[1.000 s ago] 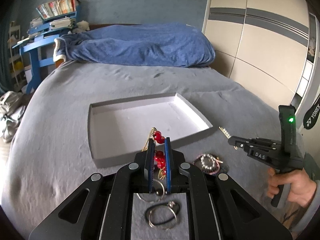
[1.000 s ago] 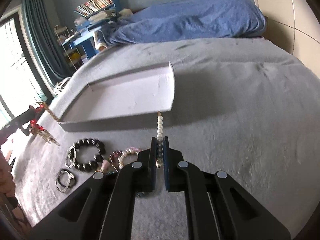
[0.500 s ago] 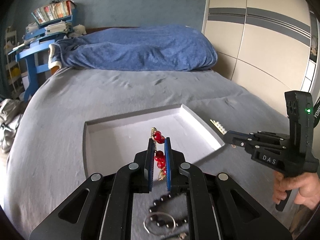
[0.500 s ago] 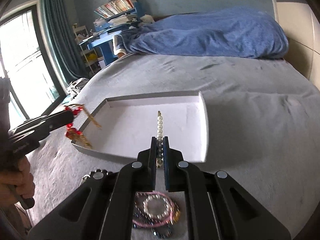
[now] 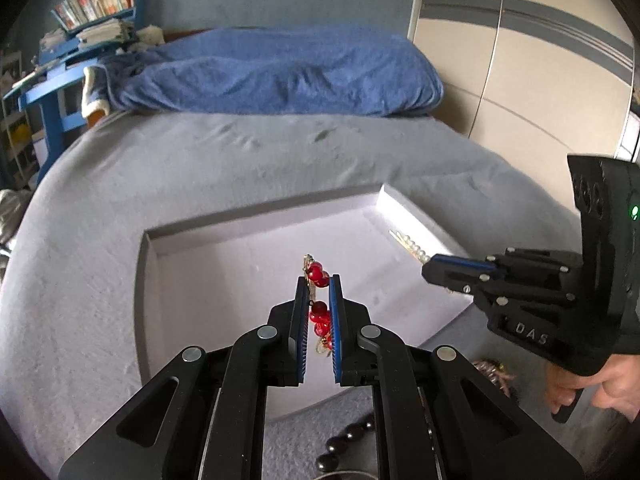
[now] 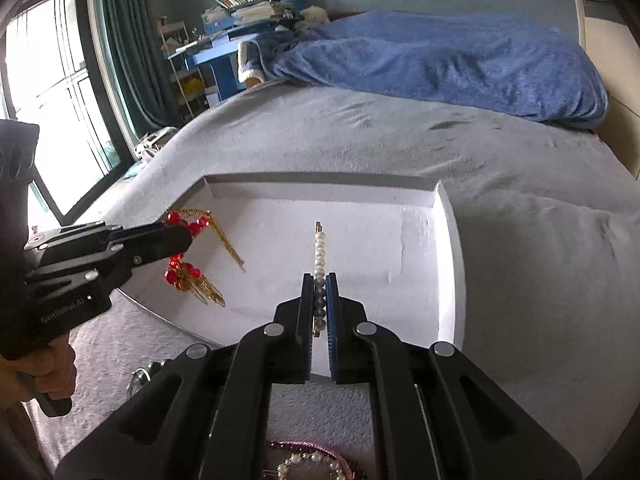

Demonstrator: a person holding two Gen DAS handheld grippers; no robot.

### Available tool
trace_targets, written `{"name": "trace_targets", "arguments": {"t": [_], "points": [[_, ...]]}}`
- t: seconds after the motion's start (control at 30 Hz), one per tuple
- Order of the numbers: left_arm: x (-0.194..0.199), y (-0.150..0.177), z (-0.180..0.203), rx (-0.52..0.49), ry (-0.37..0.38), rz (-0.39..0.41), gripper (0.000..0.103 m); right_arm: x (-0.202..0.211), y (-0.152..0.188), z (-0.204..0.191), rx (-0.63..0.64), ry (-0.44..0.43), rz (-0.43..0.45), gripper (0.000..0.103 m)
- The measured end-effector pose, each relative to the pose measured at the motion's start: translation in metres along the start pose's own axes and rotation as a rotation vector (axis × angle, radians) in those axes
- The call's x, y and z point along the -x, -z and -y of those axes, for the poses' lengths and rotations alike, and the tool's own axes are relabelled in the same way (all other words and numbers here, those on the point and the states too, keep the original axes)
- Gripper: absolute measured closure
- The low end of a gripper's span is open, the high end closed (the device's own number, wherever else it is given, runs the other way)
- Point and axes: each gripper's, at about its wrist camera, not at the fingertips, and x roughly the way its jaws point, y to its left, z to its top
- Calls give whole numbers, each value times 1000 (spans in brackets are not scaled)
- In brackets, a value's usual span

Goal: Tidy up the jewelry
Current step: 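Lower the ornament into the tray and open the left gripper while the right gripper releases the hairpin there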

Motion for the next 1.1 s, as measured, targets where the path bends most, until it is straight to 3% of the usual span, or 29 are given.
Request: {"name": "trace_targets", "arguments": {"t": [0.63,0.77,0.93,1.0,1.1], "points": [[-24,17,5,-11,10,-102,92,-17,13,-4,44,18,-68,97],[-20,16,2,3,4,-92,76,-18,15,-3,42,18,-72,97],[-15,14,2,1,3,-73,63,-18,16,-3,39,16,-70,95],[-14,13,3,0,4,-64,52,-17,16,-4,38,14,-68,94],[-8,11,5,-4,6,-45,39,-15,16,-3,34,11,-56,81]]}}
